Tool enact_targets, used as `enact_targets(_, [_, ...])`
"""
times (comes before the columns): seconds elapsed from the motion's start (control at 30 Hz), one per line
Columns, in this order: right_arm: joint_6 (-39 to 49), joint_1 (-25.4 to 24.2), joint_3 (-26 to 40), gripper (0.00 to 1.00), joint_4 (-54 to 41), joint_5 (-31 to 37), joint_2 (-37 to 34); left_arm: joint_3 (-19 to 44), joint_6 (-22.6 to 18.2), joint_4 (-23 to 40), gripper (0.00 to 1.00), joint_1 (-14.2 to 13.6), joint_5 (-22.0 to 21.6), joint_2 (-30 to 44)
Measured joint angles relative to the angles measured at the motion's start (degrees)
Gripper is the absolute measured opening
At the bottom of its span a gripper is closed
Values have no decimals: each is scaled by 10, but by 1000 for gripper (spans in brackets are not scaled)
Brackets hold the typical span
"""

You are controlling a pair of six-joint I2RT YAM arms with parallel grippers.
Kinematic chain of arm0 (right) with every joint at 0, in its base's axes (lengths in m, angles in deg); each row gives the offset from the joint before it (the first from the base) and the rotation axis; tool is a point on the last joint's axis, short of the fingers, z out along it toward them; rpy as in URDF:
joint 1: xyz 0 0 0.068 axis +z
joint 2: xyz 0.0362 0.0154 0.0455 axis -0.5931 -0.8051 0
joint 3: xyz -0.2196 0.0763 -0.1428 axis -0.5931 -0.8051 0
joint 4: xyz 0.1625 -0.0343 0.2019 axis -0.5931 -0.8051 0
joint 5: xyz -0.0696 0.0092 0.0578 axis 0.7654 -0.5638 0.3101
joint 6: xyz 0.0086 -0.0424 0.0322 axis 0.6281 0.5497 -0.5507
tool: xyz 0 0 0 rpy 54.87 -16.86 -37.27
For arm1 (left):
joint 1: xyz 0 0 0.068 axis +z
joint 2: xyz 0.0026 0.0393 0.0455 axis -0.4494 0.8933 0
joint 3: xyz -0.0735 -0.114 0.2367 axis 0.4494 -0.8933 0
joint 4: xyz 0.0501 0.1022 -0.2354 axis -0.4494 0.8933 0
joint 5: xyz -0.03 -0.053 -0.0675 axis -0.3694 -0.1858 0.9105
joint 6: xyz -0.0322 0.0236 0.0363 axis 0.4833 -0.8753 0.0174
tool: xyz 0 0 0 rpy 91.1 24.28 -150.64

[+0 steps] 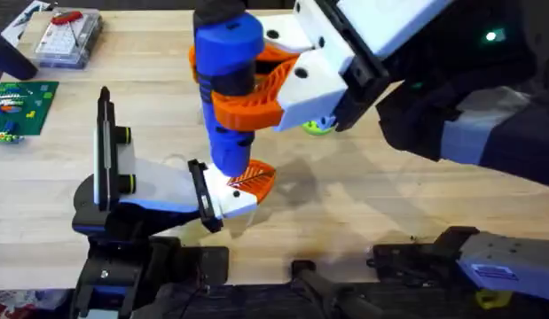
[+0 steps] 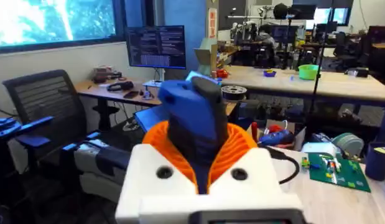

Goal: Pick up the gripper from the table and insert it into the empty holder that is missing its gripper. Then pick up a screw, insert it into the mounting hole, and use the screwdriver to tighten it. Finally, clean up the table by picking up the vegetable and placing it into the bucket.

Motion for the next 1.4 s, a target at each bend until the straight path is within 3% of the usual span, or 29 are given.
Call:
enact_targets(0.47, [15,14,9,43,0,2,-43,0,0,0,15,0,0,0])
enact_targets(1.4, [47,13,38,41,-48,-16,-44,0,0,0,15,0,0,0])
